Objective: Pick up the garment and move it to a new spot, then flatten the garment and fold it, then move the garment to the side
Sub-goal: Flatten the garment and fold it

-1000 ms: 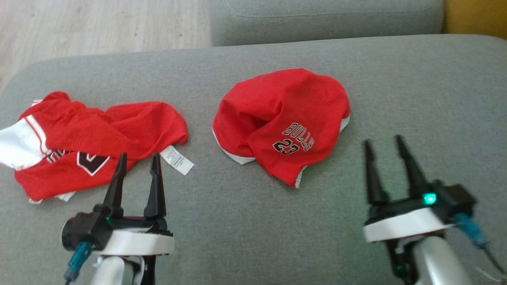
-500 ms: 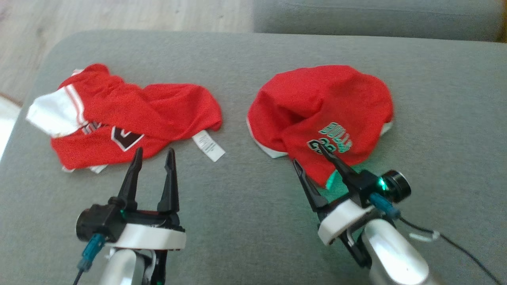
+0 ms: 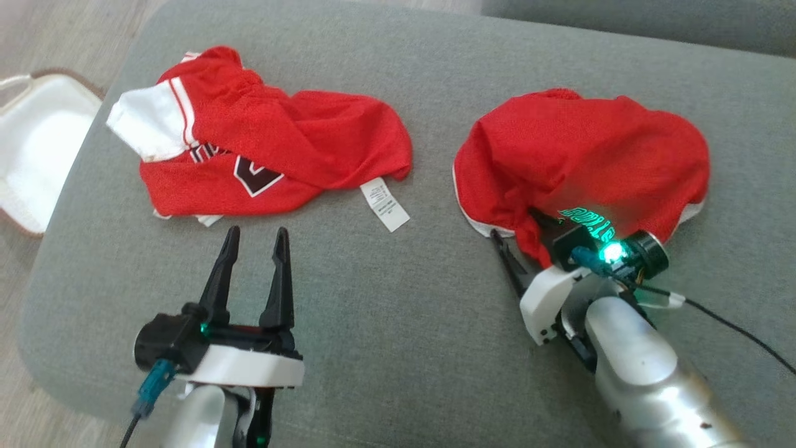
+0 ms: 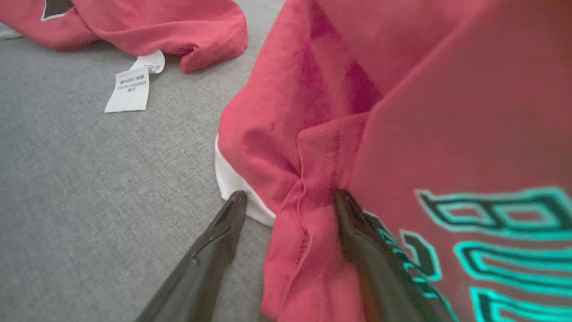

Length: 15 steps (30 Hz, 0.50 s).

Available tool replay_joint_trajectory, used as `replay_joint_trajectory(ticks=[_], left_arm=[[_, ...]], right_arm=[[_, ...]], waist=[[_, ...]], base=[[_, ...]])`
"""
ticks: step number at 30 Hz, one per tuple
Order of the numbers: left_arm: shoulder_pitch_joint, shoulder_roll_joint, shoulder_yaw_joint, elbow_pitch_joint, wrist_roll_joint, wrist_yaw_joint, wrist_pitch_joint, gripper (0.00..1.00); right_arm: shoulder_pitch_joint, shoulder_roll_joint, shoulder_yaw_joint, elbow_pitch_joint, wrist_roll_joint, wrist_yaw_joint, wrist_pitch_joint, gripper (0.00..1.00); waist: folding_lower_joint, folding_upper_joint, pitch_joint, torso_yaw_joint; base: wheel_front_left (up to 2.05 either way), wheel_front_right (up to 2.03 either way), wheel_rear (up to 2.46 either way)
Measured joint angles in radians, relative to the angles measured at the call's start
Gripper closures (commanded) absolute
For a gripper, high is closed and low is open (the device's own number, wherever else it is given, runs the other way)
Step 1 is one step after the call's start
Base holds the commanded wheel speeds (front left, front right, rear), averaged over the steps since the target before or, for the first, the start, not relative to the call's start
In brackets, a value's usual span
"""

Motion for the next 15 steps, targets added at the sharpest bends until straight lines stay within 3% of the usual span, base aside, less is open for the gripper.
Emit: replay_joint_trajectory(ticks=[4, 5, 6, 7, 15], left_arm=[[-0.019, -0.001, -0.016, -0.004, -0.008, -0.006, 0.000, 0.00], [-0.021, -0.001, -0.021, -0.004, -0.009, -0.006, 0.000, 0.00], [-0.025, -0.002, -0.023, -0.004, -0.009, -0.007, 0.000, 0.00], [-0.028, -0.002, -0.022, -0.004, -0.010, -0.007, 0.000, 0.00], [-0.028, -0.002, 0.007, -0.003, -0.018, -0.007, 0.000, 0.00]], right_arm=[[-0.044, -0.001, 0.001, 0.030, -0.015, 0.000, 0.005, 0.00], [-0.055, -0.001, 0.002, 0.039, -0.014, 0.000, 0.011, 0.08], [-0.064, -0.001, 0.005, 0.044, -0.012, 0.000, 0.013, 0.87], [-0.071, -0.001, 0.009, 0.049, -0.004, 0.001, 0.016, 1.00], [-0.065, -0.004, 0.071, 0.001, 0.200, 0.001, -0.063, 1.00]], waist=[[0.0000, 0.0000, 0.025, 0.017], [0.0000, 0.0000, 0.030, 0.021], [0.0000, 0.0000, 0.034, 0.023], [0.0000, 0.0000, 0.037, 0.024], [0.0000, 0.0000, 0.022, -0.024]], base=[[0.00, 0.00, 0.00], [0.00, 0.00, 0.00], [0.00, 0.00, 0.00], [0.00, 0.00, 0.00], [0.00, 0.00, 0.00]])
